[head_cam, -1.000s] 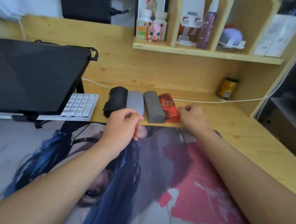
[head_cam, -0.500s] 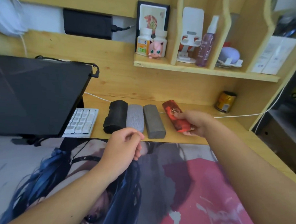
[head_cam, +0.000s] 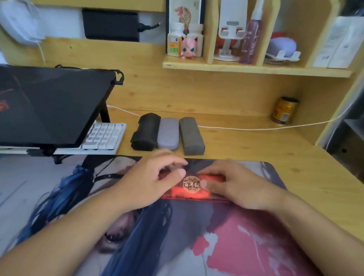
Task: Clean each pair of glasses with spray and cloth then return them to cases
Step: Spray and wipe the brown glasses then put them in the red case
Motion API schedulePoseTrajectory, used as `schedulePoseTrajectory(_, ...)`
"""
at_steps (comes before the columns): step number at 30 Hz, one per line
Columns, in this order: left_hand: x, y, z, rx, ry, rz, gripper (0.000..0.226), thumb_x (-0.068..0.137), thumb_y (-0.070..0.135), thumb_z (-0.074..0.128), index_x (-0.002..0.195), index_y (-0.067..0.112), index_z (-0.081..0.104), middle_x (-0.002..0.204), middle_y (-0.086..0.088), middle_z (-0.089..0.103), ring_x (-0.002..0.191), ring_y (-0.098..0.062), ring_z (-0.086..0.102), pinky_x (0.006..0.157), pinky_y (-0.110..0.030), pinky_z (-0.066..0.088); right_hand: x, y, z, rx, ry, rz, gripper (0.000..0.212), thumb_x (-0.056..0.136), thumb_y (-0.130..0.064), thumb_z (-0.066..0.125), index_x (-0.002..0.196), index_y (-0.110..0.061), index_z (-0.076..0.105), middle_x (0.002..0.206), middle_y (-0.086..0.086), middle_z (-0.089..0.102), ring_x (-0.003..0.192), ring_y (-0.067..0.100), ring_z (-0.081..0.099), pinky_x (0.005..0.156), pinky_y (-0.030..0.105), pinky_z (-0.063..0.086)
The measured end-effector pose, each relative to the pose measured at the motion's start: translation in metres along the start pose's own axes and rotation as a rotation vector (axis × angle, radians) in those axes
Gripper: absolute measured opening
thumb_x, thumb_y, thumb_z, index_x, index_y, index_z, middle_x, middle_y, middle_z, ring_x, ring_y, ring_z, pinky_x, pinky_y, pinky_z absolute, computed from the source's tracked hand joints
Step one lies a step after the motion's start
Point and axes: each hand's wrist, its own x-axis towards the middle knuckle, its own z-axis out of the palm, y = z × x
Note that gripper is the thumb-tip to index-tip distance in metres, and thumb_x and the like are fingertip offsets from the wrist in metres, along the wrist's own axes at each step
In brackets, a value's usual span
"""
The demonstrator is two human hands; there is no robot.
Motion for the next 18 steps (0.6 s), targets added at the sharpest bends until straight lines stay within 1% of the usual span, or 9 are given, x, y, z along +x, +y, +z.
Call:
schedulePoseTrajectory(2, -0.002, -0.001, 0.003, 0.136, -0.147, 0.034, 0.052, 0.087, 0.059, 0.059, 0.133, 0.036, 0.059, 0.122, 0.026, 0.052, 0.122, 0.0, 0.051, 0.103, -0.021, 0.039, -0.002, 0.007, -0.001, -0.115, 0.079, -0.027, 0.024, 0.094, -0.041, 0.065, 0.116, -0.033, 0.071, 0.102, -0.01, 0.062, 0.102, 0.005, 0.055, 0.095, 0.023, 0.04)
schedulePoseTrajectory(4, -0.004, 0.001, 0.004, 0.227, -0.211, 0.065, 0.066, 0.08, 0.064, 0.061, 0.141, 0.04, 0.051, 0.126, 0.029, 0.046, 0.126, 0.003, 0.044, 0.106, -0.018, 0.034, -0.009, 0.014, -0.009, -0.077, 0.084, -0.031, 0.03, 0.092, -0.041, 0.069, 0.121, -0.033, 0.068, 0.107, -0.008, 0.06, 0.098, 0.002, 0.056, 0.09, 0.022, 0.042)
schedulePoseTrajectory(7, -0.005, 0.003, 0.008, 0.284, -0.178, 0.081, 0.067, 0.08, 0.059, 0.066, 0.142, 0.038, 0.051, 0.126, 0.029, 0.044, 0.124, 0.004, 0.042, 0.104, -0.015, 0.035, -0.022, 0.019, -0.019, 0.06, -0.009, -0.071, 0.052, 0.082, -0.043, 0.079, 0.13, -0.037, 0.061, 0.116, -0.011, 0.054, 0.101, 0.0, 0.055, 0.089, 0.014, 0.042)
schedulePoseTrajectory(8, -0.005, 0.006, 0.01, 0.305, -0.148, 0.083, 0.067, 0.081, 0.058, 0.066, 0.143, 0.036, 0.051, 0.127, 0.027, 0.044, 0.123, 0.005, 0.041, 0.104, -0.017, 0.037, -0.023, 0.02, -0.022, 0.047, -0.029, -0.078, 0.057, 0.08, -0.043, 0.081, 0.132, -0.039, 0.059, 0.118, -0.013, 0.052, 0.105, -0.001, 0.054, 0.091, 0.012, 0.041)
schedulePoseTrajectory(10, -0.003, 0.013, 0.017, 0.33, -0.086, 0.071, 0.069, 0.084, 0.057, 0.067, 0.146, 0.034, 0.047, 0.133, 0.023, 0.046, 0.124, 0.006, 0.039, 0.106, -0.022, 0.039, -0.019, 0.024, -0.027, -0.106, -0.017, -0.09, 0.061, 0.078, -0.04, 0.083, 0.133, -0.042, 0.056, 0.117, -0.017, 0.049, 0.107, -0.006, 0.049, 0.091, 0.012, 0.038)
schedulePoseTrajectory(12, -0.001, 0.02, 0.025, 0.319, -0.036, 0.027, 0.071, 0.087, 0.055, 0.068, 0.15, 0.036, 0.041, 0.138, 0.021, 0.046, 0.129, 0.003, 0.037, 0.108, -0.024, 0.038, -0.013, 0.027, -0.034, -0.232, 0.0, -0.097, 0.062, 0.078, -0.039, 0.083, 0.133, -0.041, 0.055, 0.116, -0.018, 0.048, 0.102, -0.012, 0.045, 0.087, 0.013, 0.035)
schedulePoseTrajectory(14, 0.003, 0.022, 0.031, 0.31, -0.012, 0.017, 0.072, 0.087, 0.056, 0.068, 0.15, 0.038, 0.039, 0.138, 0.021, 0.047, 0.13, 0.001, 0.038, 0.106, -0.023, 0.038, -0.011, 0.033, -0.038, -0.267, 0.001, -0.093, 0.063, 0.078, -0.041, 0.083, 0.134, -0.04, 0.054, 0.116, -0.019, 0.048, 0.101, -0.013, 0.044, 0.086, 0.014, 0.035)
schedulePoseTrajectory(16, 0.008, 0.018, 0.032, 0.3, -0.039, 0.028, 0.069, 0.086, 0.056, 0.07, 0.147, 0.038, 0.043, 0.135, 0.022, 0.047, 0.128, 0.002, 0.04, 0.106, -0.023, 0.039, -0.014, 0.043, -0.035, -0.248, 0.044, -0.104, 0.064, 0.078, -0.043, 0.082, 0.135, -0.041, 0.055, 0.116, -0.021, 0.048, 0.107, -0.008, 0.046, 0.091, 0.018, 0.037)
schedulePoseTrajectory(18, 0.009, 0.011, 0.027, 0.277, -0.091, 0.038, 0.065, 0.085, 0.053, 0.071, 0.144, 0.041, 0.046, 0.133, 0.025, 0.047, 0.126, 0.006, 0.042, 0.107, -0.024, 0.04, -0.019, 0.048, -0.029, -0.228, 0.099, -0.127, 0.064, 0.079, -0.047, 0.08, 0.137, -0.041, 0.053, 0.118, -0.022, 0.05, 0.115, -0.002, 0.047, 0.1, 0.025, 0.039)
